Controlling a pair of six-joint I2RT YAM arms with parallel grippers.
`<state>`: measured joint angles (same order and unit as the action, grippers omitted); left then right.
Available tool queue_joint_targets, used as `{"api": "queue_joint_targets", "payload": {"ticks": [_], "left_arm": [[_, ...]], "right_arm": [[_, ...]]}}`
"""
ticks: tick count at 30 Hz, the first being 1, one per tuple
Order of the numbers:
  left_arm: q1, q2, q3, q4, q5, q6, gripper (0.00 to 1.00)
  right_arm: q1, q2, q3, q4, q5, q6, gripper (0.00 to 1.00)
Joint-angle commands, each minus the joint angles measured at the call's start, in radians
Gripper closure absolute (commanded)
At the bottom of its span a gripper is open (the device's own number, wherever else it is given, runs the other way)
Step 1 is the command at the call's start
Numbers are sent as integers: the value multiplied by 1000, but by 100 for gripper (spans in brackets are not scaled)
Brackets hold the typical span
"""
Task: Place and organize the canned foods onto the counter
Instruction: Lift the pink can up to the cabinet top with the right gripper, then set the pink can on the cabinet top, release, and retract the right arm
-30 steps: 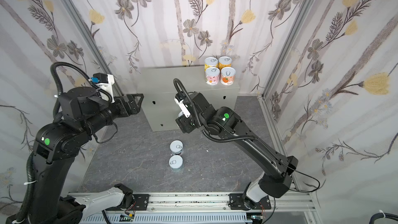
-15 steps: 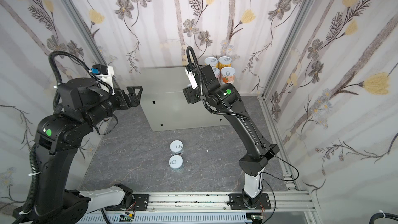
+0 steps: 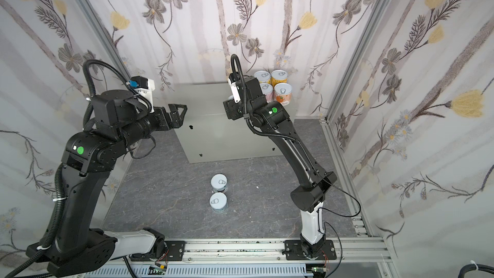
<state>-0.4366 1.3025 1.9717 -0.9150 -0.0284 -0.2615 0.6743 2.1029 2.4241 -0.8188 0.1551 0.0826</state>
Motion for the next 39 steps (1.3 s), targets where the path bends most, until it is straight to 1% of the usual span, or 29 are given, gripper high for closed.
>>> {"api": "queue_joint_targets", "payload": {"ticks": [1, 11, 15, 21, 23, 27, 30, 32, 35, 39], "left_arm": [[5, 4, 1, 35, 11, -8, 0], [15, 70, 57, 19, 51, -2, 0], [22, 97, 73, 21, 76, 1, 0], [34, 154, 103, 33, 124, 5, 0], [35, 177, 116, 37, 139, 11, 0], [36, 240, 153, 45, 177, 37, 0], [36, 274, 168, 75, 187, 61, 0], [36, 302, 177, 95, 207, 71, 0], [36, 350, 193, 125, 242, 64, 0], [26, 403, 192, 193, 283, 56, 0]], "right_arm": [[-11, 38, 22, 106, 3, 27, 30], [-35, 126, 56, 177, -41, 62, 25], [-40, 147, 81, 204, -52, 65, 17], [-51, 146, 79, 264, -75, 74, 10], [-53, 133, 80, 296, -102, 73, 7], [-60, 66, 81, 389, -157, 73, 3], [-82, -5, 84, 431, -202, 119, 0], [-95, -65, 84, 433, -204, 138, 0], [-137, -157, 83, 393, -221, 167, 0], [-207, -275, 56, 257, -165, 175, 0]]}}
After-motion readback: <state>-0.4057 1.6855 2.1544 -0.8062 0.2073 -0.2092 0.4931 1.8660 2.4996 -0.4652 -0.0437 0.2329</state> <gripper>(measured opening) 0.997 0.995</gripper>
